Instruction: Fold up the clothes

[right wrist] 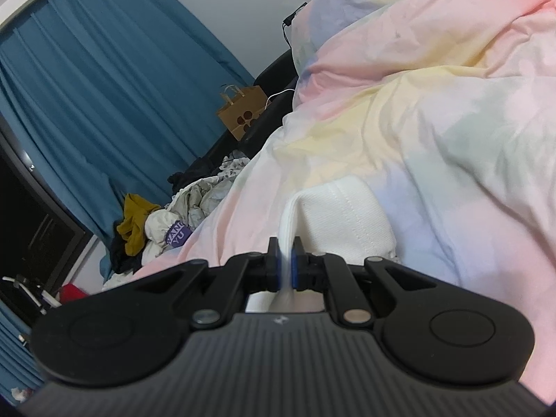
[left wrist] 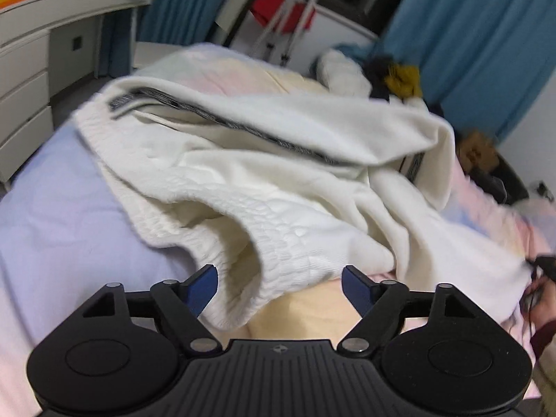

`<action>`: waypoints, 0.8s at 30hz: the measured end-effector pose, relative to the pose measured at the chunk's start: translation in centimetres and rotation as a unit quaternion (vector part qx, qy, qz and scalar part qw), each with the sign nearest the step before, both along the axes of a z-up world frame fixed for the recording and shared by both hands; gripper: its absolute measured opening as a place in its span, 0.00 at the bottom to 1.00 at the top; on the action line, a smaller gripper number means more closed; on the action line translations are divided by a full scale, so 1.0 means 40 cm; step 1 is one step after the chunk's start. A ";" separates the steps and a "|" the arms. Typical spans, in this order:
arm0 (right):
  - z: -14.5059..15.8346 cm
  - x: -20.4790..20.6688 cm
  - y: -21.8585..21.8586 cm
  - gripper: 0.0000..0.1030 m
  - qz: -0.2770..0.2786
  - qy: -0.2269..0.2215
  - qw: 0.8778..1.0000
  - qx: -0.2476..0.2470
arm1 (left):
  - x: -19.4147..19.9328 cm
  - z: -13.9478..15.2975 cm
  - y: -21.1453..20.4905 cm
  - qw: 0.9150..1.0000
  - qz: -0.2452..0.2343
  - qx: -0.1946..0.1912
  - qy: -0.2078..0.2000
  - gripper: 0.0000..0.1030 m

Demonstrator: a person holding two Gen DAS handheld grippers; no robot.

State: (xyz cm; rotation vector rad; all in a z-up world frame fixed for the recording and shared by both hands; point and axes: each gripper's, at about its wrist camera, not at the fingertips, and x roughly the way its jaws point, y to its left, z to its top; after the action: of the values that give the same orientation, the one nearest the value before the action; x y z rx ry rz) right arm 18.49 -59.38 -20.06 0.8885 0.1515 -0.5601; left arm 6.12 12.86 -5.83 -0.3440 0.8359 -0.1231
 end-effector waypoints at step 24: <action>-0.088 -0.009 -0.103 0.06 -0.025 0.048 0.998 0.027 | -0.102 0.058 0.315 0.996 -0.076 -0.036 0.029 0.21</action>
State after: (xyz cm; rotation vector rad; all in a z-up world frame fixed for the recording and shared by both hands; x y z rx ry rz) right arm 18.14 -63.50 -23.57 0.9197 0.2330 -0.6495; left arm 2.02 25.47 -3.50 -0.3534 0.9171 -0.2872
